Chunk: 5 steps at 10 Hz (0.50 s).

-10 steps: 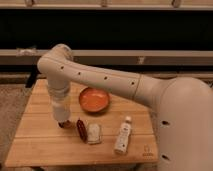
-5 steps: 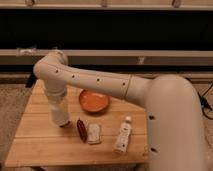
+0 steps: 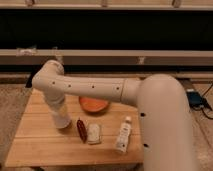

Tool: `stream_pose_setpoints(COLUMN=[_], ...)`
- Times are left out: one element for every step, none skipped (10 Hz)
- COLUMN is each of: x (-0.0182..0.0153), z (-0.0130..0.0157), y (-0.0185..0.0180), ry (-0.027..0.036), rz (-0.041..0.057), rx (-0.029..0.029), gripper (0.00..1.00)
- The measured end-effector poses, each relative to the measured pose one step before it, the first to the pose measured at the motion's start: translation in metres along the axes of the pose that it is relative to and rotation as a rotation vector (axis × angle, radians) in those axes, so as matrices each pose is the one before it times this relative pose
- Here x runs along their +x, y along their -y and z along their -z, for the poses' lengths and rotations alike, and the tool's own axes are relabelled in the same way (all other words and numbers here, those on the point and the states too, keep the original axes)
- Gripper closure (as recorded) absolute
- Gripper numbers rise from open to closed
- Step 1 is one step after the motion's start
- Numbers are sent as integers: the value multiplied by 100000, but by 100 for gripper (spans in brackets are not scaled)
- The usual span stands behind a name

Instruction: Place the ceramic cup over the eraser

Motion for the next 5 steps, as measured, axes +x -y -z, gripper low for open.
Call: stream_pose_setpoints(x=[173, 20, 86, 285, 189], z=[-1287, -1241, -826, -499, -153], y=[-61, -99, 28, 41, -5], ry=[-2756, -2532, -1848, -2160, -983], rz=[-249, -752, -752, -1042, -555], rx=[976, 973, 1145, 1407, 937], gripper=[53, 42, 33, 24, 20])
